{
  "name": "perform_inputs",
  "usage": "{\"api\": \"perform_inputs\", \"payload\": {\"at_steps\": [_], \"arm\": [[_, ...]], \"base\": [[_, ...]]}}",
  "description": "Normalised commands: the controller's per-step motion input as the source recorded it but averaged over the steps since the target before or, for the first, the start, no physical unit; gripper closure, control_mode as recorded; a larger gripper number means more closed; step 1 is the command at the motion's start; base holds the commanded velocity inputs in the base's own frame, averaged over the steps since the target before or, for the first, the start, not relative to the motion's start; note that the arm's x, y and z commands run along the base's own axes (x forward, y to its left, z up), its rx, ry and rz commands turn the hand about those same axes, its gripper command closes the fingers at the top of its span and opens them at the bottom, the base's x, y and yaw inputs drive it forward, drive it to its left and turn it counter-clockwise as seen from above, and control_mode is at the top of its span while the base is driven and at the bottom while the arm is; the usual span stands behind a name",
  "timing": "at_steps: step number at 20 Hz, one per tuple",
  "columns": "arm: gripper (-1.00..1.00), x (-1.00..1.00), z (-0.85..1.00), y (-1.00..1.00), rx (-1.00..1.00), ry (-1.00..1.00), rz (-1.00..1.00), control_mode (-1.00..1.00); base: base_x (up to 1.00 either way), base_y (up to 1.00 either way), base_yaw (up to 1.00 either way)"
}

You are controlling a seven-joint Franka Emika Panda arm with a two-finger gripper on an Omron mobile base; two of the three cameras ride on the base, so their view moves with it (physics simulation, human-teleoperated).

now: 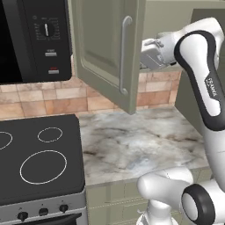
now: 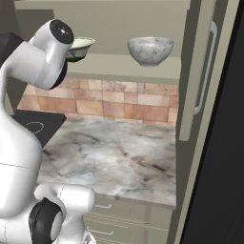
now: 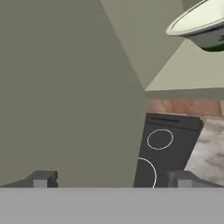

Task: Move the bowls from the cabinet to the plates on the dining table.

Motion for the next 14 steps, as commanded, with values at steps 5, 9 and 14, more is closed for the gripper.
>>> {"api": "perform_inputs", "payload": {"at_steps": [5, 9, 14], "arm": [[-1.0, -0.32, -0.13, 0.61, 0.0, 0.0, 0.07, -1.0], [-1.0, -0.18, -0.17, 0.56, 0.0, 0.0, 0.05, -1.0], [-1.0, -0.06, -0.24, 0.56, -0.02, 0.0, 0.04, -1.0]], "base": [[0.0, 0.0, 0.0], [0.0, 0.0, 0.0], [0.0, 0.0, 0.0]]}}
